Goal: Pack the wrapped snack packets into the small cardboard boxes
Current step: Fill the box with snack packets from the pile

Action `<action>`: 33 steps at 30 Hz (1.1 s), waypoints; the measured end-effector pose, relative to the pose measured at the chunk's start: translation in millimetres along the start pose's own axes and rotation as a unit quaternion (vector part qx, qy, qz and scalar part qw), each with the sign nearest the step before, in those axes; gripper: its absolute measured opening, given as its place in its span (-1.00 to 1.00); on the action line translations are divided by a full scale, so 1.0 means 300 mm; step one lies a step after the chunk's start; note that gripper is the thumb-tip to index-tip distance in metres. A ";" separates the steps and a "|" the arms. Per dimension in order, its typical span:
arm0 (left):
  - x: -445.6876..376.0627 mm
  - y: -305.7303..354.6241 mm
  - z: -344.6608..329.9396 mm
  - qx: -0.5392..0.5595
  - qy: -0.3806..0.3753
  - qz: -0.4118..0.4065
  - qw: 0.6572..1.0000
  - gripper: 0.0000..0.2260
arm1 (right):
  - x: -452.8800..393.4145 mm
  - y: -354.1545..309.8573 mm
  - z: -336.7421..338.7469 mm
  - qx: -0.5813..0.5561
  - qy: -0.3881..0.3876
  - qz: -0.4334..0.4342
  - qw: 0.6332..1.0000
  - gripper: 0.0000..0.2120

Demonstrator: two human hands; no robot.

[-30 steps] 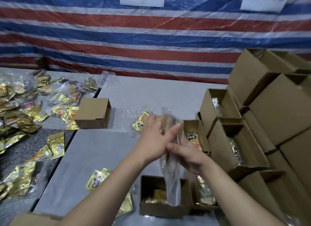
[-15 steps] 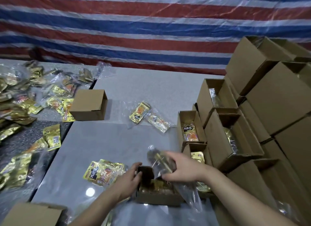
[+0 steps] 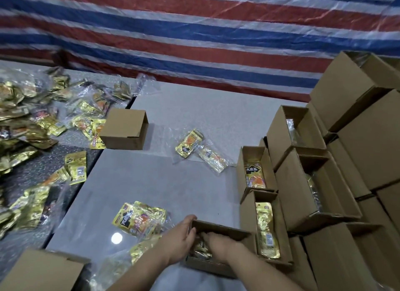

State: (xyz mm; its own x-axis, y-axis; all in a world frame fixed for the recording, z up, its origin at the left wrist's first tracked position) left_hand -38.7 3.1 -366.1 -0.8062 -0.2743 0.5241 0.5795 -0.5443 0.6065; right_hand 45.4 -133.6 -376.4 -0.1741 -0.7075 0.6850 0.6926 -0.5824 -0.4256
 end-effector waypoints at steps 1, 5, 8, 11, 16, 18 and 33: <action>0.003 -0.002 -0.001 -0.001 0.001 0.000 1.000 -0.66 | 0.015 0.004 0.003 -0.055 0.013 0.003 0.998 -0.44; 0.005 0.004 -0.009 0.003 0.002 0.004 1.000 -0.65 | 0.094 0.022 0.069 -0.166 0.064 0.002 0.984 -0.50; 0.003 0.010 -0.016 0.010 0.002 0.011 1.000 -0.65 | 0.128 0.025 0.096 -0.126 0.072 -0.003 0.989 -0.73; 0.003 0.006 -0.015 0.005 0.003 0.014 1.000 -0.66 | 0.125 -0.002 0.061 -0.105 -0.013 -0.018 0.994 -0.54; 0.019 0.010 -0.014 -0.009 0.002 0.011 1.000 -0.66 | 0.118 -0.028 0.017 -0.140 -0.034 -0.041 0.989 -0.48; 0.018 0.014 -0.006 -0.012 -0.005 0.020 1.000 -0.65 | 0.138 -0.022 0.013 -0.136 -0.009 -0.051 0.989 -0.47; 0.058 0.124 0.014 0.070 0.088 0.115 0.987 -0.38 | 0.195 0.092 0.111 0.018 0.185 -0.074 0.980 -0.72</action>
State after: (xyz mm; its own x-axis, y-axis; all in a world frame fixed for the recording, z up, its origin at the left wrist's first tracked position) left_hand -30.8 -18.6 -332.0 -0.6520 -0.5179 0.5538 0.7510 -0.3402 0.5660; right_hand 77.8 -177.6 -328.3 -0.5115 -0.7166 0.4743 0.6634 -0.6801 -0.3121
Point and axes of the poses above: each hand's wrist, its own x-axis away from the middle knuckle, its own z-axis out of the back of the hand, y = z × x, the point moved 2 cm from there along -x, towards the middle knuckle, and after that the axes turned 12 degrees about z, right-handed, at the moved point
